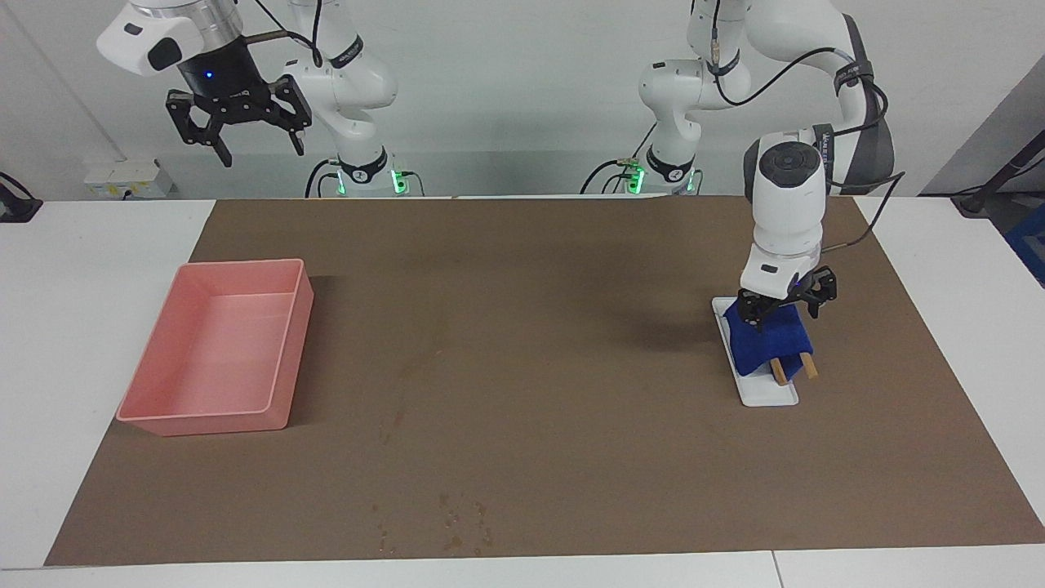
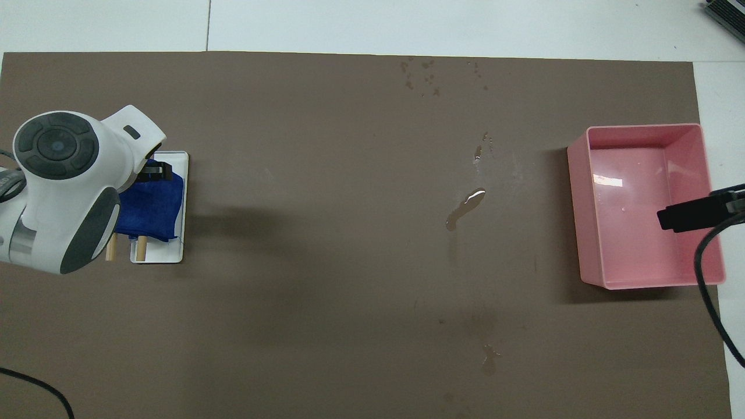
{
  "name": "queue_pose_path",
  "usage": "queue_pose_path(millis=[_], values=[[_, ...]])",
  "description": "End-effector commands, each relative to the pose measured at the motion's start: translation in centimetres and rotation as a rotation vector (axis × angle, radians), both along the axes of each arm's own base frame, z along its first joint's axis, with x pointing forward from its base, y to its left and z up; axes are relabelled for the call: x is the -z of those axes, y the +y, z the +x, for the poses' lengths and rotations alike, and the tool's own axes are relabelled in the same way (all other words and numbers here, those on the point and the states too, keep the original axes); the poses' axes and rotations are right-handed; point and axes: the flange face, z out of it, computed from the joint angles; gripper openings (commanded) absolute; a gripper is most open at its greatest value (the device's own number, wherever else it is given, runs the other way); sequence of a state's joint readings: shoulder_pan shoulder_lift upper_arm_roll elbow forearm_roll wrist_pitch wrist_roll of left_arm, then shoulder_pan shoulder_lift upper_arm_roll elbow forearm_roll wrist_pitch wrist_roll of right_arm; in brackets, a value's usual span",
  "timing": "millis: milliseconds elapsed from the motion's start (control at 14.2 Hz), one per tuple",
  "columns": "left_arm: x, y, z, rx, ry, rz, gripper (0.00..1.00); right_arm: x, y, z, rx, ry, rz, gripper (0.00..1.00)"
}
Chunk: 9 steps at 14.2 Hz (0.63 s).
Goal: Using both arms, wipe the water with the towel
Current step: 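Reach the left gripper down to the blue cloth on the tray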
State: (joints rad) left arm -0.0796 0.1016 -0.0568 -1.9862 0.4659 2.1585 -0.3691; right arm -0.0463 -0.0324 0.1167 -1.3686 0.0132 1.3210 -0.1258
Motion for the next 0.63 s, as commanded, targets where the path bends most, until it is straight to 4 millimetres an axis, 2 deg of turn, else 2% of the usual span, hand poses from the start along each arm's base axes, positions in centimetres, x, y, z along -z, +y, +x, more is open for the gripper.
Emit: queue_pose_path(millis=[0,211,493,563], values=[[0.4,1.2,-1.4,0.003,-0.008,0.016,0.92,0.0,-0.2,-0.7,-0.013,-0.005,0.014,1.0],[0.9,1.6,-1.6,-0.005,-0.011,0.009,0.74,0.0,0.1,-0.7,-0.021,-0.004,0.014,1.0],[0.8,1.9,-1.6,-0.011,-0.015,0.008,0.42,0.5,1.1,-1.0,-0.047,0.003,0.014,1.0],[0.9,1.9,-1.6,-0.011,-0.013,0.009,0.38,0.8,1.3,-1.1,-0.049,0.006,0.019,1.0]])
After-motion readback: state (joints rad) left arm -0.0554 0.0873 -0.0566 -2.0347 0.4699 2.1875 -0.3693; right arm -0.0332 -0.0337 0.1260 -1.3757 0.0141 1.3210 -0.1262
